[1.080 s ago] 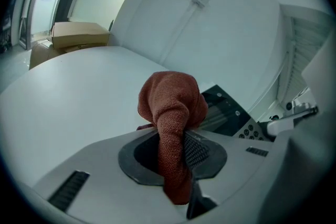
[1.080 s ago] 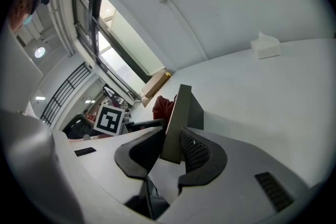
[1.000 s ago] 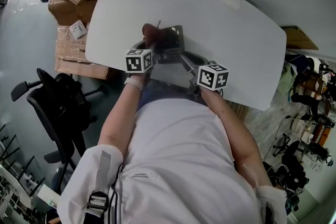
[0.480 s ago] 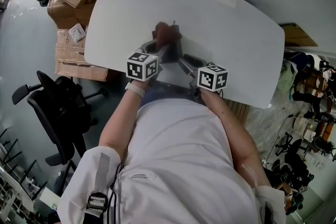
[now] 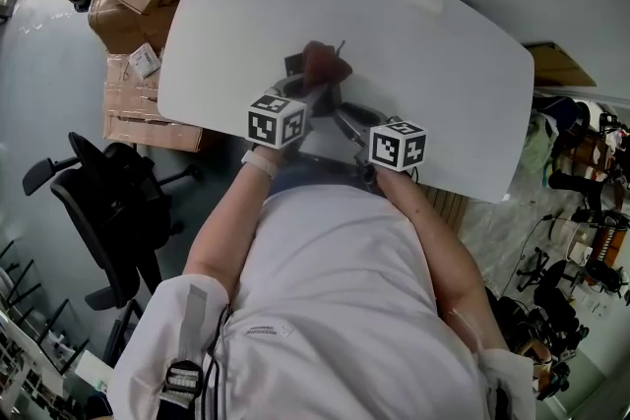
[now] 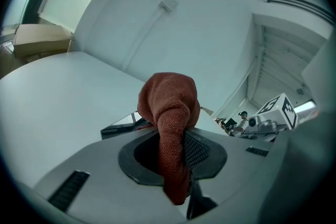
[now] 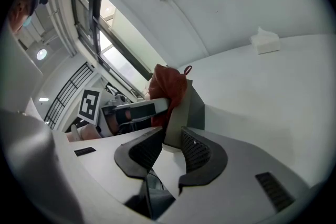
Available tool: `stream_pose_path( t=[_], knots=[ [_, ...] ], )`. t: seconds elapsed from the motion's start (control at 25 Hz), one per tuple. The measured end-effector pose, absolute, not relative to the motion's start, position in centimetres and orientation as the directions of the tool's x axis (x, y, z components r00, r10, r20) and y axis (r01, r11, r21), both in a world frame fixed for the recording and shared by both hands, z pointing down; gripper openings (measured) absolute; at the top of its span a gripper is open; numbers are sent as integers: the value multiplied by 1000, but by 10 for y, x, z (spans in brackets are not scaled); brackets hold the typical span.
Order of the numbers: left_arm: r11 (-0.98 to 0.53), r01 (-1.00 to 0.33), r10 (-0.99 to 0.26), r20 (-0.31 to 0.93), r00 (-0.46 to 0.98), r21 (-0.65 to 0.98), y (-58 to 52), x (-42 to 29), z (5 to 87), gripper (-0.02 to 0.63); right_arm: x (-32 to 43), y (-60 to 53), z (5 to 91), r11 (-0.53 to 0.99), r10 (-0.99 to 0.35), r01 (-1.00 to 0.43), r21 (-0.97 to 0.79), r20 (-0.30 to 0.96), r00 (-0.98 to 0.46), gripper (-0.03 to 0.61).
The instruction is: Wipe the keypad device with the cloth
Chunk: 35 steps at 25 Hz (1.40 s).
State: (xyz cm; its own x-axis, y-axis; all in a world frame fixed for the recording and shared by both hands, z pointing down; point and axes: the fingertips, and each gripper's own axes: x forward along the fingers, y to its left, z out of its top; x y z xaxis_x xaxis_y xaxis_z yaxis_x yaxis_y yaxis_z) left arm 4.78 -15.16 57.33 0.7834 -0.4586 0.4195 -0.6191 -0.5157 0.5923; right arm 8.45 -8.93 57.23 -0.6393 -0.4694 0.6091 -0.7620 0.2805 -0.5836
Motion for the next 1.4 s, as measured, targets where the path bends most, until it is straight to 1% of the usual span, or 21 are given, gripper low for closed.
stream_pose_path(
  t=[0.48, 0.8, 1.24, 1.32, 1.4],
  knots=[
    [-443, -687, -486, 490, 724, 576, -154, 11, 612, 78, 85, -89, 572, 271, -478, -771, -576, 615, -628, 112],
    [-401, -747, -498, 557, 664, 531, -152, -12, 638, 78, 85, -88, 573, 266, -482, -777, -570, 620, -619, 112],
    [-379, -816, -471, 667, 577, 437, -143, -36, 660, 78, 84, -88, 573, 265, -497, -782, -565, 615, -613, 112],
    [-372, -817, -469, 671, 575, 440, -141, -39, 655, 78, 84, -88, 571, 263, -504, -781, -567, 609, -612, 112],
    [-377, -803, -483, 642, 595, 461, -141, -36, 642, 78, 84, -87, 571, 260, -510, -779, -570, 604, -612, 112]
  ],
)
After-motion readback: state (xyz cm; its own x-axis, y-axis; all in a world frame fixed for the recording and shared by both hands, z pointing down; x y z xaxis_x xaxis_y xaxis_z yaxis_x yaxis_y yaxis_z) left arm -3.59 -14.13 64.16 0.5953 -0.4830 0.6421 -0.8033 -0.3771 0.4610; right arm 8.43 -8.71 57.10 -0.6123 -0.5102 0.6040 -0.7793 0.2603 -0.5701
